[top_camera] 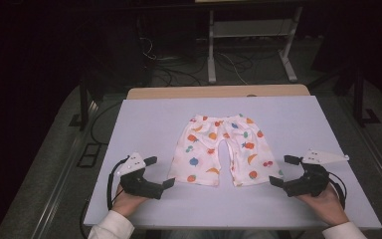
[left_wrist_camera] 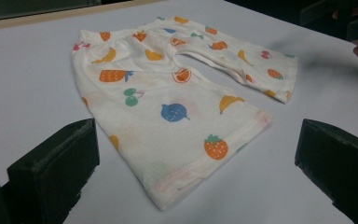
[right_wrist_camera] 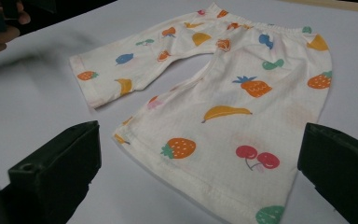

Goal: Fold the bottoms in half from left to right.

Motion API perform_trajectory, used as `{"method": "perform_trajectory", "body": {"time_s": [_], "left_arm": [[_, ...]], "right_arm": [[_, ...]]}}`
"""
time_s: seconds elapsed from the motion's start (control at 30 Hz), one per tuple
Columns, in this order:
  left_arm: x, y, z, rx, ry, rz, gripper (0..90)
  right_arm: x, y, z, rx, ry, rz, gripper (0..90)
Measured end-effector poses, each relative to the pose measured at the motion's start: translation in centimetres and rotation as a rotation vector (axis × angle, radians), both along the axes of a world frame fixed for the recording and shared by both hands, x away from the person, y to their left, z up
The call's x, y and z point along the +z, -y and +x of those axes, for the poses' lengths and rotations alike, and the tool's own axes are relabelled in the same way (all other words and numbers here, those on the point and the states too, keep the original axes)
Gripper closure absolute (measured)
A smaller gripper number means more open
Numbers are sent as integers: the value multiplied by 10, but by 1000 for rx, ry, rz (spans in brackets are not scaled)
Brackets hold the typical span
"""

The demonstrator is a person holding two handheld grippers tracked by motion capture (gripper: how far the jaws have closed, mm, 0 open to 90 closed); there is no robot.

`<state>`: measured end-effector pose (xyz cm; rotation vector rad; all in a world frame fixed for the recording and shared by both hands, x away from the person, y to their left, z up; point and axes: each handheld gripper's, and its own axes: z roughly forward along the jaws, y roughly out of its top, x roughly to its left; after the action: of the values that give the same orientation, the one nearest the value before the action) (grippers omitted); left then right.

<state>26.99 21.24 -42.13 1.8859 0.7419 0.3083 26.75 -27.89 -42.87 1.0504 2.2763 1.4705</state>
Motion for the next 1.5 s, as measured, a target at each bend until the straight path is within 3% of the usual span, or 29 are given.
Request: {"method": "perform_trajectory", "body": {"time_s": [1.07, 1.5], "left_arm": [[-1, 1, -4, 14, 6, 12, 0], [-2, 2, -8, 22, 1, 32, 0]], "right_arm": [[2, -6, -2, 12, 4, -10, 0], [12, -11, 1, 20, 11, -12, 0]]}}
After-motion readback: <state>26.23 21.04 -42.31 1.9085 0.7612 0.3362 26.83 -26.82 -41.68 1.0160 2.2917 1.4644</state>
